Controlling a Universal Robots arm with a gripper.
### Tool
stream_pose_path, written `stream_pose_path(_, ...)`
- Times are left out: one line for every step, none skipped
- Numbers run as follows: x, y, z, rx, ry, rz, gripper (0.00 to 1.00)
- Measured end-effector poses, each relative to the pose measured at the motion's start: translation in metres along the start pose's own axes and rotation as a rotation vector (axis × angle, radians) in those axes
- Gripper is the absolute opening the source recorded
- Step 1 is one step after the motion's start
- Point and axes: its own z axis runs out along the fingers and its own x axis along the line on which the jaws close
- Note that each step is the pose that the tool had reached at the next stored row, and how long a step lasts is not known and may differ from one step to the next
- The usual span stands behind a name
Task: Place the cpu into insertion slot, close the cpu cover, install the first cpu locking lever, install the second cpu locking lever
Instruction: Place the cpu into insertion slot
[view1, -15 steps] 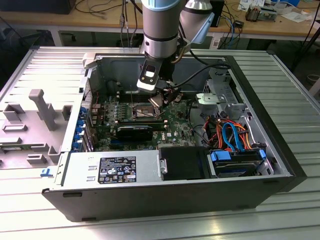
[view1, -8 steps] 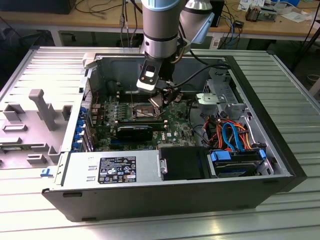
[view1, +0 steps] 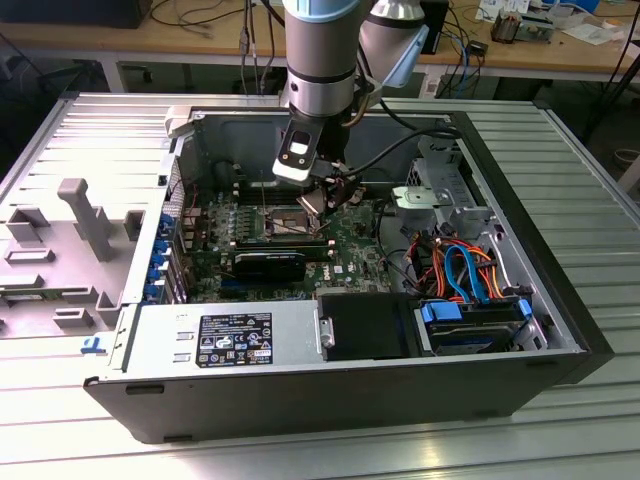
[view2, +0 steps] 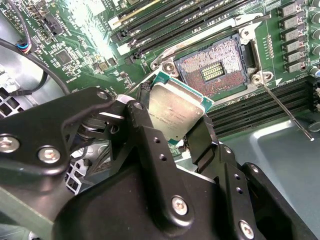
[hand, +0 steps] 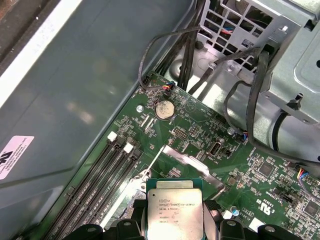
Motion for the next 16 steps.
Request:
stream_pose_path(0.0,0.0,0.0,0.0,0.0,0.001,0.54)
stream_pose_path(0.0,0.0,0.0001,-0.0001,-0.0001,0.002,0.54)
stream_pose_path(0.0,0.0,0.0001,-0.0001,-0.0002,0.003,0.54)
stream_pose_path(0.0,0.0,0.0001,-0.0001,-0.0002,0.003,0.54)
stream_pose_path(0.0,0.0,0.0001,-0.0001,-0.0004,0.004,0.54)
stream_pose_path(0.0,0.0,0.0002,-0.0001,-0.0004,0.006,0.54)
stream_pose_path(0.0,0.0,0.0002,-0.0002,-0.0005,0.007,0.54)
stream_pose_path(0.0,0.0,0.0002,-0.0002,-0.0006,0.007,0.54)
stream_pose_path(0.0,0.0,0.0003,-0.0002,-0.0007,0.009,0.54)
stream_pose_path(0.0,0.0,0.0003,-0.0002,-0.0007,0.01,0.54)
stream_pose_path(0.0,0.0,0.0003,-0.0002,-0.0009,0.01,0.54)
stream_pose_path(0.0,0.0,0.0004,-0.0002,-0.0009,0.011,0.54)
stream_pose_path(0.0,0.0,0.0004,-0.0002,-0.001,0.012,0.54)
stream_pose_path(0.0,0.0,0.0004,-0.0002,-0.0012,0.014,0.54)
stream_pose_path(0.0,0.0,0.0005,-0.0002,-0.0012,0.015,0.54)
stream_pose_path(0.0,-0.0001,0.0005,-0.0003,-0.0014,0.017,0.54)
